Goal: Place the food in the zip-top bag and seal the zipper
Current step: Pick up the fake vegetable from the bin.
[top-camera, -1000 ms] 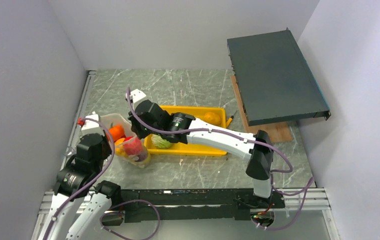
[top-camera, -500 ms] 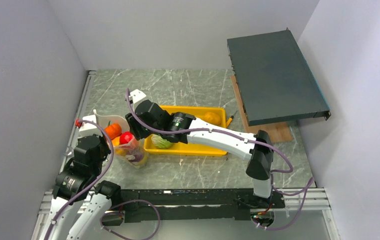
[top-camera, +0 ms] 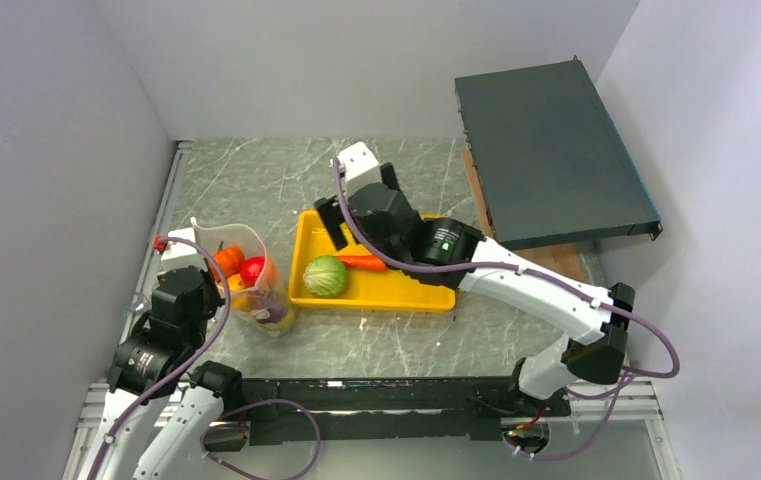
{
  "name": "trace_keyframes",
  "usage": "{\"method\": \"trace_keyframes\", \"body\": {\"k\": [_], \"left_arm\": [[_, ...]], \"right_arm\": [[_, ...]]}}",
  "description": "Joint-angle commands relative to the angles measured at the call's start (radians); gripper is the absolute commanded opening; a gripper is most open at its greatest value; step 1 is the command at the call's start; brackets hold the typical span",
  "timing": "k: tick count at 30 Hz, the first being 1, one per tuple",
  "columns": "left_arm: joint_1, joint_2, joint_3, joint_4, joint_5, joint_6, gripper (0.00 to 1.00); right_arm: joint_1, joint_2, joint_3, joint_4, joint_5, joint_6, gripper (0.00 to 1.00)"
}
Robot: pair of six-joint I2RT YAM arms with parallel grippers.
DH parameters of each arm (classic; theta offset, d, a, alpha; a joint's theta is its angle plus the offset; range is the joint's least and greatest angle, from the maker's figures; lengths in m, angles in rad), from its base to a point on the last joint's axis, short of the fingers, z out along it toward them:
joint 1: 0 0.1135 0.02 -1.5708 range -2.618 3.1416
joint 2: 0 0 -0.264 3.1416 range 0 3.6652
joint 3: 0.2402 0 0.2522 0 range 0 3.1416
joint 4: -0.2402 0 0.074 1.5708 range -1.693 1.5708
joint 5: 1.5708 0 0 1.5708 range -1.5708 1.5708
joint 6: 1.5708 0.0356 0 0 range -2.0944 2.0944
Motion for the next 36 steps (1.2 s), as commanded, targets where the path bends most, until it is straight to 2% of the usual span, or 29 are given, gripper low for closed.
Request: {"method": "trace_keyframes", "body": {"k": [1, 4, 6, 14, 19, 30, 36], "left_arm": [[-0.002, -0.007, 0.008, 0.035, -0.013, 0.01, 0.0], [-0.002, -0.012, 0.008, 0.033, -0.016, 0.008, 0.0], [-0.002, -0.012, 0.007, 0.035, -0.013, 0.009, 0.0], [-0.002, -0.003, 0.007, 0.035, -0.008, 0.011, 0.0], [-0.002, -0.001, 0.007, 0.035, -0.006, 0.011, 0.0], [-0.002, -0.004, 0.005, 0.037, -0.008, 0.011, 0.0], [-0.002, -0.001, 0.007, 0.034, -0.008, 0.011, 0.0]], "right_arm": [[-0.041, 0.018, -0.116, -0.004, 0.313, -0.117, 0.91], [-0.064, 0.098, -0.139, -0.084, 0.517, -0.092, 0.91], [-0.097, 0.152, -0.144, -0.141, 0.551, -0.064, 0.92], [-0.233, 0.394, -0.187, -0.122, 0.501, -0.103, 0.99], [-0.294, 0.49, -0.174, -0.078, 0.466, -0.14, 0.99], [-0.334, 0.529, -0.209, -0.009, 0.324, -0.185, 0.97], [-0.354, 0.579, -0.171, -0.048, 0.314, -0.16, 0.88]]}}
